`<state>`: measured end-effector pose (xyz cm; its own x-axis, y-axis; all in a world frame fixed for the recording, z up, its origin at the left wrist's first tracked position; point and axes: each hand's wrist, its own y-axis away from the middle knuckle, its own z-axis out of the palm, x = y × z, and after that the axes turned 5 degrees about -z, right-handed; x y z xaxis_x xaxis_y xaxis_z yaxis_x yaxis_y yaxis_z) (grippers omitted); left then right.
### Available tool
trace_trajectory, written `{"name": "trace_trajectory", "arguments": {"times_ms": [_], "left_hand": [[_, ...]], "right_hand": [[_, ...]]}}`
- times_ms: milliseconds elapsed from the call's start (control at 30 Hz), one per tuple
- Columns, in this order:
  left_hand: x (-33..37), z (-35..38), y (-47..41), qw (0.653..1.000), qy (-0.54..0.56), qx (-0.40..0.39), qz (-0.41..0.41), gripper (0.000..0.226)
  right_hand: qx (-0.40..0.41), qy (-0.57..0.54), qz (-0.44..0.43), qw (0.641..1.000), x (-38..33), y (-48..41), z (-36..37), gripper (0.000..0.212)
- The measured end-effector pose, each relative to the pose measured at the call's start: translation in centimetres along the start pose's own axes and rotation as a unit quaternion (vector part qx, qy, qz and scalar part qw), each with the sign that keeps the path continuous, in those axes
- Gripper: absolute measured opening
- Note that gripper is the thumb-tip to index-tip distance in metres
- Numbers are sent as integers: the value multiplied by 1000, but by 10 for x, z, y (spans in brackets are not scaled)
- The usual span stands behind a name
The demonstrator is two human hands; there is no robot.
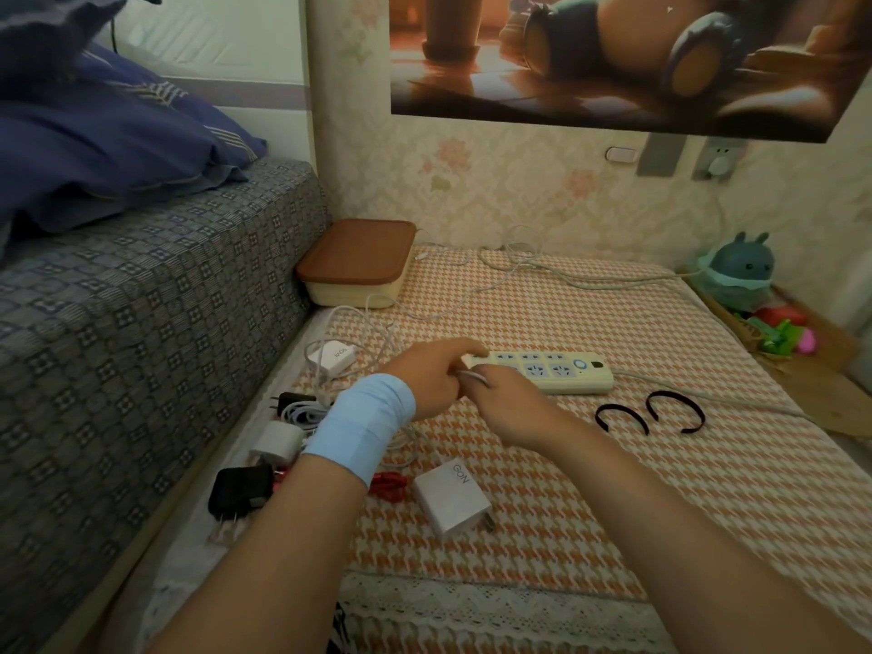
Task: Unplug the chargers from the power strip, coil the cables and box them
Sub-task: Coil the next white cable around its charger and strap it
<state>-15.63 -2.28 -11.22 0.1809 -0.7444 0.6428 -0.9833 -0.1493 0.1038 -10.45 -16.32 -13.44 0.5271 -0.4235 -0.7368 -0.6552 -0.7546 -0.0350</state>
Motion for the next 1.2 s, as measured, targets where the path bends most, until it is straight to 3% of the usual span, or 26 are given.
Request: {"name": "trace_trajectory", "arguments": {"times_ms": [100, 200, 367, 533, 667, 800, 1000, 1200], "left_hand": [[-3, -4, -1, 995, -83, 8, -53, 32], [-11, -13, -1, 985, -148, 43, -72, 20], [-13, -13, 2, 983, -175, 26, -56, 19], [-12, -12, -3, 984, -169, 25, -48, 10], [-6, -5, -5, 984, -175, 15, -26, 17], [11, 11, -9, 984, -178, -2, 7, 22], [43, 27, -18, 977, -205, -50, 38, 29], [68, 21, -26, 982, -181, 3, 50, 30]], "right_hand": [[38, -32, 22, 998, 6, -1, 1, 47], [16, -15, 75, 997, 12, 2, 9, 45], [-34, 147, 144, 978, 12, 7, 38, 48], [-72, 101, 177, 976, 13, -2, 40, 26], [-120, 145, 174, 967, 20, 4, 20, 25], [-84, 133, 137, 978, 36, 22, -17, 15], [-9, 51, 140, 989, 47, 45, -65, 23], [93, -72, 122, 985, 47, 59, -89, 37]]}}
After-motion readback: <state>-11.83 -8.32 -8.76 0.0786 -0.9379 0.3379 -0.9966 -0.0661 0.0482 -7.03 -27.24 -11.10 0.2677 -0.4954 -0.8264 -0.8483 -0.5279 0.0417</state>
